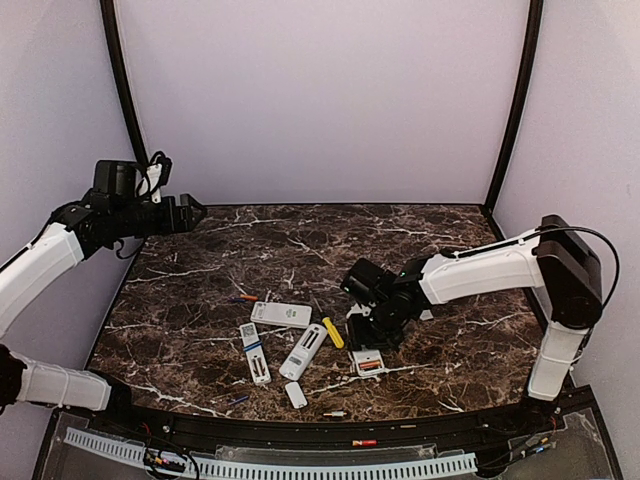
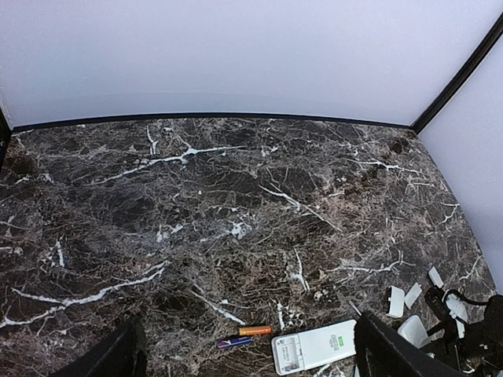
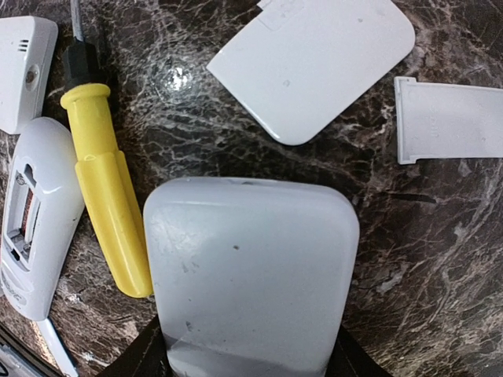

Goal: Unload the batteries from the remote control
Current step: Place the remote control without the battery cover at the center of the board.

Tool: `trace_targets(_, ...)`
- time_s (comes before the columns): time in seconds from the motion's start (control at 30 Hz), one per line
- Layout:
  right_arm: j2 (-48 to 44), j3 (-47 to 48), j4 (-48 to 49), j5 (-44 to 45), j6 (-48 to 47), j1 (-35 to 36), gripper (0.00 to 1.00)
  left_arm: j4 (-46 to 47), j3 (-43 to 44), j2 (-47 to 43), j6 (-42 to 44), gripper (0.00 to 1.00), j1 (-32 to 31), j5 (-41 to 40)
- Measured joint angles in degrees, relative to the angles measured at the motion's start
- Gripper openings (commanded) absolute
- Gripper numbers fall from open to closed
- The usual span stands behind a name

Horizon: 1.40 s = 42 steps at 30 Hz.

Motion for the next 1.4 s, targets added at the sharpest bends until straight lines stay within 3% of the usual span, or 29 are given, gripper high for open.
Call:
trace_targets(0.63,1.2,2.1,-0.7,0.7,0.1,-0.2,0.82,0.0,0.0,0.5,0.0,0.91,0.0,0.2)
trace_targets(0.8,1.2,2.9,-2.8,2.6,-0.2,-0.2,0.87,0.0,0.0,0.5,0.0,0.91,0.0,0.2)
trace_targets(0.9,0.5,3.0,-3.7,4.2,-1.0,-0.2,0.85,0.0,0.0,0.5,0.0,0.91,0.0,0.2)
trace_targets(1.13,-4.7,4.5,-3.8,5.2,-4.9,0.1,0.61,0.0,-0.3,0.5,0.0,0.91,0.0,0.2)
trace_targets(1.4,-1.5,11.3,-1.5,3.8,-9.5,2.1,0.45,0.2,-0.4,0.5,0.0,0.90,0.0,0.3)
